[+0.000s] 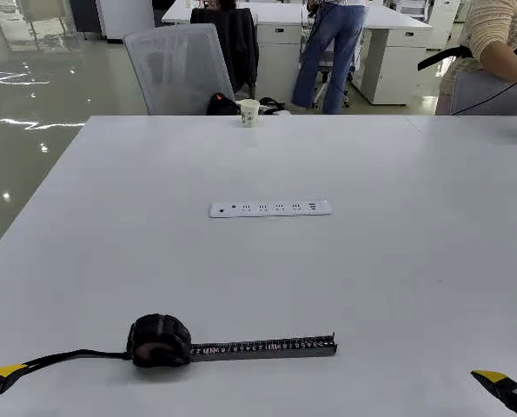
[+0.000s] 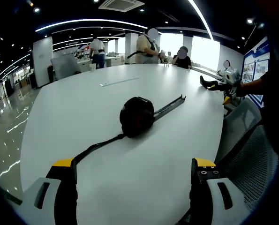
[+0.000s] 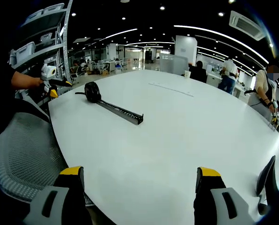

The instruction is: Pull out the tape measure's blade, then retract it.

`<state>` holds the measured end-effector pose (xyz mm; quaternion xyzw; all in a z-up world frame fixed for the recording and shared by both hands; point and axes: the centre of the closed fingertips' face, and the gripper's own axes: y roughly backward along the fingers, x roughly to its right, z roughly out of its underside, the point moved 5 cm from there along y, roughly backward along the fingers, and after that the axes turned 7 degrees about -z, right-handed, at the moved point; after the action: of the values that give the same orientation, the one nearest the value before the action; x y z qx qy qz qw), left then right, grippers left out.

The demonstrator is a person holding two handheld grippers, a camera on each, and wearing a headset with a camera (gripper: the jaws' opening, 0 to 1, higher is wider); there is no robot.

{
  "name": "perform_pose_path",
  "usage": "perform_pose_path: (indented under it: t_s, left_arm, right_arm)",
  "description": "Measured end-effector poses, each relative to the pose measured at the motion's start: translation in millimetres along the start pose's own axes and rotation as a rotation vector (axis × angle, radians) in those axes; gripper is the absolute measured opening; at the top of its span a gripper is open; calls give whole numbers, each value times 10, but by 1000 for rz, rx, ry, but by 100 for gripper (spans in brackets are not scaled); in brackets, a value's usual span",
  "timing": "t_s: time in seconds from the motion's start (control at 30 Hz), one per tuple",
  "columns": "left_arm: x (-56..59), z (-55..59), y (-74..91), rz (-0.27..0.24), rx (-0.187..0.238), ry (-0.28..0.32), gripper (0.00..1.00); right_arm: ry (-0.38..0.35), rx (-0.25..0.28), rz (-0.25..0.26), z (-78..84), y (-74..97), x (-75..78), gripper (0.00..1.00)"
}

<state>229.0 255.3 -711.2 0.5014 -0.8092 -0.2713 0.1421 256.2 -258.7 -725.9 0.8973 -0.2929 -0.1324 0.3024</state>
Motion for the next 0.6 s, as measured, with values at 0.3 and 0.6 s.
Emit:
perform_pose_path:
  t_s: [0.3,0.6]
  left_arm:
    - [56,-8,-33,6,-8,22,99]
    - [72,114,-1,-13,-34,20,99]
  right_arm:
    - [24,-72,6,39,-17,-11,99]
    - [-7,-47,19,-16,29,72,99]
